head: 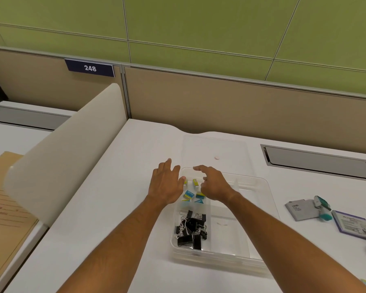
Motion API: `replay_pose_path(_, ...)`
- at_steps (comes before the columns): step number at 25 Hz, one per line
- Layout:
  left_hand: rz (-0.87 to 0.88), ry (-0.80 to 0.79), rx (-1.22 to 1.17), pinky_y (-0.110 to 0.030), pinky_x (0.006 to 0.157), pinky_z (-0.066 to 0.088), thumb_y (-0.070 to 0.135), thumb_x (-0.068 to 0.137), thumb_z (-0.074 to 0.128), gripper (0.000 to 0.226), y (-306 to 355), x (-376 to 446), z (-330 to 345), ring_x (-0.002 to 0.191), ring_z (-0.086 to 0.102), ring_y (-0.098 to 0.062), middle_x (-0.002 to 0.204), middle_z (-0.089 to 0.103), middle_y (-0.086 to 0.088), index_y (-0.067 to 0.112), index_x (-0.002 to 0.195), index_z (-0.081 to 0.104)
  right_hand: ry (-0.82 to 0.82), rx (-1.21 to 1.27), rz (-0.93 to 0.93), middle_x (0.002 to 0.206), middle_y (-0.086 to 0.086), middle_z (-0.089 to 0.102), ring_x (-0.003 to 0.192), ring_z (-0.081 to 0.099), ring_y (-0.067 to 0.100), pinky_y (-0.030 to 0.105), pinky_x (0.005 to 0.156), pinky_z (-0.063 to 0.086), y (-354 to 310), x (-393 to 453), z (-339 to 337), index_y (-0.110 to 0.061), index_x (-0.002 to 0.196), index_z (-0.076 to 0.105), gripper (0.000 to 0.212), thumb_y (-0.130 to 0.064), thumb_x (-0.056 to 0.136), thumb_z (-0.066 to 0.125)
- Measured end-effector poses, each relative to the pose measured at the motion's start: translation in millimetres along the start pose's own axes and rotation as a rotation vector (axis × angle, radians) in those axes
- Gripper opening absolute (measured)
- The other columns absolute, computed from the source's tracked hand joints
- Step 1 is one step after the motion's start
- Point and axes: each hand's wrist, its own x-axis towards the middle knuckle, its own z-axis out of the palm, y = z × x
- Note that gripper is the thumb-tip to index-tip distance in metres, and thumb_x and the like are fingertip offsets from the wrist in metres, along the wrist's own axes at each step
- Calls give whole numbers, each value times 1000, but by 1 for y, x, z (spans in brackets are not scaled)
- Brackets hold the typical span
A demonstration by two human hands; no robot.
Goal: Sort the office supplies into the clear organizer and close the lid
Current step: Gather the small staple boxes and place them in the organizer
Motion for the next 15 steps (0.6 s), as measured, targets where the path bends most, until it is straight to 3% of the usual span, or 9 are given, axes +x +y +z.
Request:
replay_pose_path(5,53,-2,12,-44,113,23,49,94,38,61,14,-12,-8,142,22,-31,158,19,-14,18,146,29,111,-142,-36,144,6,44,131,42,23,33,108,36,11,-29,-11,-22,141,41,58,-18,87,60)
replay_pose_path(10,140,-5,26,-43,119,6,54,92,38,76,41,-32,-12,148,5,-29,161,5,-14,18,152,9,197,-428,-38,159,9,22,145,20,26,40,117,22,31,-66,-16,-23,151,23,71,-47,89,50)
replay_pose_path(15,212,-16,43,-44,120,0,58,91,35,80,73,-50,-4,149,-2,-27,161,-2,-13,20,153,2,247,-555,4,161,13,9,148,10,29,43,119,10,59,-101,-22,-22,153,12,79,-60,89,38)
